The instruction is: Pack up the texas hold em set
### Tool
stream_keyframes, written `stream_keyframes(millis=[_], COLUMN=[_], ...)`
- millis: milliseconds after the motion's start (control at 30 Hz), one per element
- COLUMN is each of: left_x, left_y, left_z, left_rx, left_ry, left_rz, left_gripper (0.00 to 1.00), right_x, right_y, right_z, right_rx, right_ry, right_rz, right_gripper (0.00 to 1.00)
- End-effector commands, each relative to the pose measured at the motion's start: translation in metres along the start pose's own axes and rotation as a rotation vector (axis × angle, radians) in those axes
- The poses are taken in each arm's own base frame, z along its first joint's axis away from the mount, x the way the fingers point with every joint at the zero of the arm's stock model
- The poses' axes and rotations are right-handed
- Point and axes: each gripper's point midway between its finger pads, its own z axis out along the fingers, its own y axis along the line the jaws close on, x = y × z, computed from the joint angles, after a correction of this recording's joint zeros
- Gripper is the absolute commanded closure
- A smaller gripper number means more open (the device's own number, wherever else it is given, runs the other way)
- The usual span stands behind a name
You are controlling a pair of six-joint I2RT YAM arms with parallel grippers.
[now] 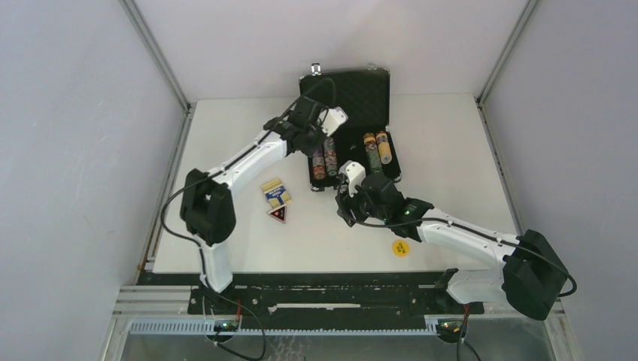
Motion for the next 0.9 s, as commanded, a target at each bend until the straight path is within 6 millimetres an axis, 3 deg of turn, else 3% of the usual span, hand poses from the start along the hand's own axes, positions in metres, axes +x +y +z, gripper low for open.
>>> stream_keyframes(millis=[0, 100, 200, 233, 300, 333, 367, 433, 567, 700, 867], left_x=[-0.025, 0.019, 0.063, 0.093, 0.133, 0.158, 0.173, 0.202, 0.238, 0.255, 0.268], left_y=[0.078, 0.115, 0.123, 0.111, 0.105, 0.102, 0.093, 0.08, 0.054, 0.037, 0.021], left_z=[-0.055, -0.082, -0.094, -0.085, -0.092, -0.099, -0.104, -0.115, -0.123, -0.132, -0.13], left_rx=[-0.409, -0.558, -0.496, -0.467, -0.494, -0.59, -0.633, -0.726, -0.791, -0.808, -0.793], left_ry=[-0.278, -0.313, -0.455, -0.465, -0.537, -0.539, -0.529, -0.513, -0.463, -0.455, -0.52], left_rz=[-0.506, -0.894, -1.244, -1.34, -1.484, -1.506, -1.501, -1.511, -1.519, -1.537, -1.584], left_gripper=[0.7, 0.52, 0.36, 0.27, 0.19, 0.16, 0.14, 0.05, 0.0, 0.0, 0.0], right_x=[-0.018, -0.023, -0.038, -0.045, -0.06, -0.06, -0.077, -0.087, -0.108, -0.106, -0.099], right_y=[-0.012, -0.004, 0.008, 0.011, 0.016, 0.019, 0.027, 0.039, 0.052, 0.061, 0.071], right_z=[0.001, 0.009, 0.027, 0.036, 0.057, 0.073, 0.079, 0.108, 0.155, 0.196, 0.224], right_rx=[0.069, 0.022, -0.01, 0.002, 0.035, 0.04, 0.033, 0.017, 0.001, 0.008, 0.008], right_ry=[-0.059, -0.059, -0.059, -0.054, -0.034, -0.003, -0.021, -0.006, 0.013, 0.078, 0.11], right_rz=[0.075, 0.081, 0.067, 0.052, 0.031, 0.024, 0.018, 0.016, 0.07, 0.078, 0.095], right_gripper=[0.33, 0.25, 0.12, 0.1, 0.08, 0.07, 0.06, 0.01, 0.0, 0.0, 0.0])
